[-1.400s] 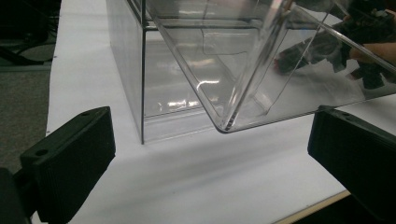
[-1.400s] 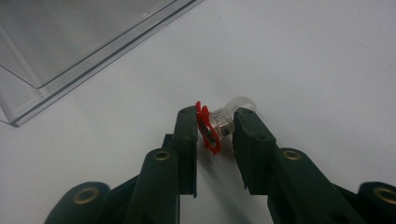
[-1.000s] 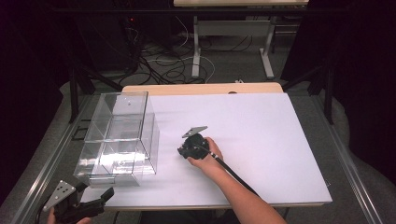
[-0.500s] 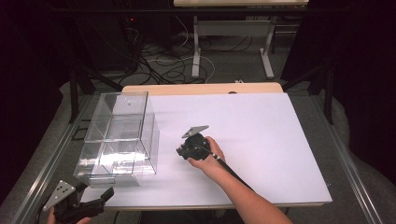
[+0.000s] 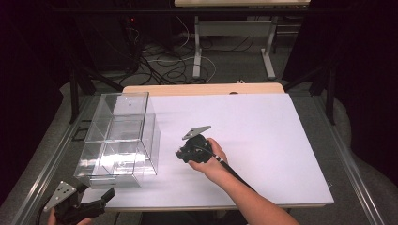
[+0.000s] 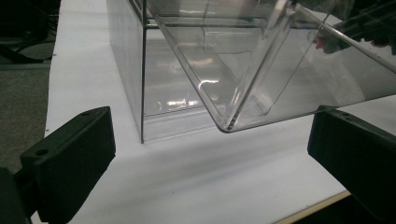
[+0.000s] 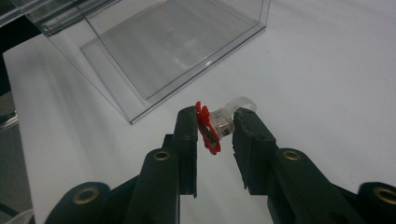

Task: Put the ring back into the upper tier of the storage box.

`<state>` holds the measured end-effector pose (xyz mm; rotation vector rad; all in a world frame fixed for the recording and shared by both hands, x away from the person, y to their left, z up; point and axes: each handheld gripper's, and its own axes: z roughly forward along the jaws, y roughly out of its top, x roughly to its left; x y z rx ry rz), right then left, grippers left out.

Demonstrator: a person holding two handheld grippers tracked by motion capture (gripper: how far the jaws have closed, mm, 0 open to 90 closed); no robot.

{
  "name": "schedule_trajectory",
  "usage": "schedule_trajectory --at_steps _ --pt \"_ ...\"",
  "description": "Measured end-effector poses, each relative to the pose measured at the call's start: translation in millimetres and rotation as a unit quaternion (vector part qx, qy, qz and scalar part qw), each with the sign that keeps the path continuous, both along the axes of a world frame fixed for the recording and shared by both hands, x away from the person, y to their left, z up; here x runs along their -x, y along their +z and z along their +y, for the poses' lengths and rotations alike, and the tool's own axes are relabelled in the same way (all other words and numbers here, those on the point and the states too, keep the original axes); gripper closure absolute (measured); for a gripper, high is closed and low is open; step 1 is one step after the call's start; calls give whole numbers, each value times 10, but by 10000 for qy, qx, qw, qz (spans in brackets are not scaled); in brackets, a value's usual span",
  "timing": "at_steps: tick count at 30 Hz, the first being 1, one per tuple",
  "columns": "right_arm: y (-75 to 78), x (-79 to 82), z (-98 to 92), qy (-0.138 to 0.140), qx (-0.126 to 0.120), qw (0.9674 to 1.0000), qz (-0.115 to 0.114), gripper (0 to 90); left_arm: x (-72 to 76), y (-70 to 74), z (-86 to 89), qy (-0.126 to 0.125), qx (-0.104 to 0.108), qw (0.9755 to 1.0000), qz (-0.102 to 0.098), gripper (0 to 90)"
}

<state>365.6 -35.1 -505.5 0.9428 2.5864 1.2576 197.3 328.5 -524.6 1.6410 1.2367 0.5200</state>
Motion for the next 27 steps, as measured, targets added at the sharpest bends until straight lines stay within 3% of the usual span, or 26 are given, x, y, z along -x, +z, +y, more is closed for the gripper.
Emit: schedule_trajectory --at_steps 1,9,11,27 --pt "9 -2 0 60 -15 9999 -82 713 0 0 0 1 1 10000 -2 12" --pt "152 77 6 139 -60 9999 -50 713 0 1 0 4 1 10000 -5 12" --pt "176 82 16 147 -138 9997 -165 713 0 0 0 2 0 10000 -5 12" --pt "515 197 91 350 -231 9991 -31 713 0 1 -2 9 -7 10000 -7 12"
